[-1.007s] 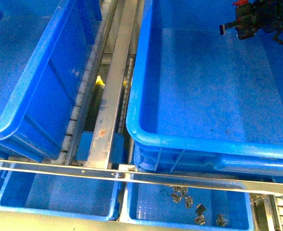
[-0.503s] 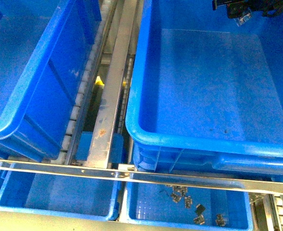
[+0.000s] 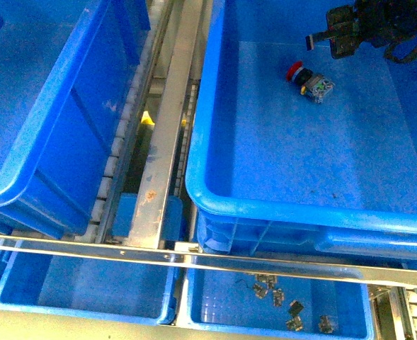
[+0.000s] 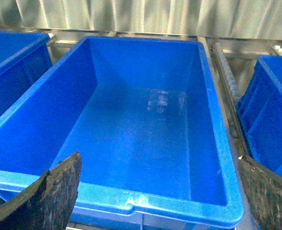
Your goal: Pick red and yellow buttons and place in box
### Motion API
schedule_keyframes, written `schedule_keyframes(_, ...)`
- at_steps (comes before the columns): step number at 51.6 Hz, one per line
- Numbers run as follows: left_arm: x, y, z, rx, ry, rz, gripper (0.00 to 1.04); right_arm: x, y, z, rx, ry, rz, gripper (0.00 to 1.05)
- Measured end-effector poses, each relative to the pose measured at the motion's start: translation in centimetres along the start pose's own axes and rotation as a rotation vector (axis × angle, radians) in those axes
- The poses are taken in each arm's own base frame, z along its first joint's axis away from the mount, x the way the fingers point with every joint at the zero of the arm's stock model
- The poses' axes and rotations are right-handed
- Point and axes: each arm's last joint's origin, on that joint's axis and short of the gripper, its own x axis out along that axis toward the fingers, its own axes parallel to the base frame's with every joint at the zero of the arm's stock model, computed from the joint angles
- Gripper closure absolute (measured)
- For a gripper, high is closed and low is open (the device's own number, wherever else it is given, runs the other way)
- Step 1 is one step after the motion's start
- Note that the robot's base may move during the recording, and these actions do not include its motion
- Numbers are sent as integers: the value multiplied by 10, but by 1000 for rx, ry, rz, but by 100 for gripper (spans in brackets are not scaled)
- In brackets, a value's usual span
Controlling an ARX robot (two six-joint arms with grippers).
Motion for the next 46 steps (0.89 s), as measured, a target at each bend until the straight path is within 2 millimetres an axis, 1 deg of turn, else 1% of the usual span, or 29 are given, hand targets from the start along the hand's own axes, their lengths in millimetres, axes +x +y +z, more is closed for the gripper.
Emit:
schedule_keyframes(3, 0, 0, 0, 0, 0, 0, 8, -19, 0, 1, 19, -34, 8, 52)
schedule_keyframes(5, 0, 0, 0, 0, 0, 0, 8, -40, -1, 1, 52, -65, 25, 45)
schedule_keyframes(8, 0, 0, 0, 0, 0, 0, 8, -63, -2, 1, 92, -91, 36, 38)
schedule_keyframes(9, 0, 0, 0, 0, 0, 0, 8, -75, -3, -1, 112, -98, 35, 34)
schedule_keyframes(11, 0, 0, 0, 0, 0, 0, 8, -98, -2, -6, 148, -115, 30, 27)
schedule_keyframes(14, 0, 0, 0, 0, 0, 0, 8, -131, -1, -20, 226, -120, 28, 17)
schedule_keyframes(15, 0, 0, 0, 0, 0, 0, 8, -136, -1, -23, 247, -119, 27, 15)
schedule_keyframes(16, 0, 0, 0, 0, 0, 0, 8, -147, 0, -28, 269, -120, 19, 12)
schedule_keyframes(17, 0, 0, 0, 0, 0, 0, 8, -152, 0, -31, 283, -119, 13, 10)
schedule_keyframes(19, 0, 0, 0, 0, 0, 0, 8, -168, 1, -43, 334, -119, 2, 5)
schedule_keyframes(22, 0, 0, 0, 0, 0, 0, 8, -179, 1, -50, 376, -125, 5, 6)
schedule_keyframes(24, 0, 0, 0, 0, 0, 0, 8, -182, 0, -50, 395, -145, -9, 7)
schedule_keyframes(25, 0, 0, 0, 0, 0, 0, 8, -182, -1, -51, 389, -187, -25, 10)
schedule_keyframes(27, 0, 0, 0, 0, 0, 0, 8, -186, -5, -58, 352, -331, -45, 20)
schedule_keyframes(30, 0, 0, 0, 0, 0, 0, 8, -195, -10, -72, 304, -422, -56, 32)
schedule_keyframes(32, 0, 0, 0, 0, 0, 0, 8, -205, -15, -79, 283, -463, -60, 43)
schedule_keyframes(35, 0, 0, 0, 0, 0, 0, 8, -216, -21, -85, 266, -484, -70, 55)
schedule_keyframes(40, 0, 0, 0, 0, 0, 0, 8, -226, -27, -98, 257, -480, -78, 73)
schedule_keyframes(41, 0, 0, 0, 0, 0, 0, 8, -227, -27, -99, 256, -478, -78, 75)
schedule_keyframes(44, 0, 0, 0, 0, 0, 0, 8, -232, -29, -106, 249, -472, -77, 85)
schedule_keyframes(46, 0, 0, 0, 0, 0, 0, 8, -235, -30, -109, 246, -471, -77, 90)
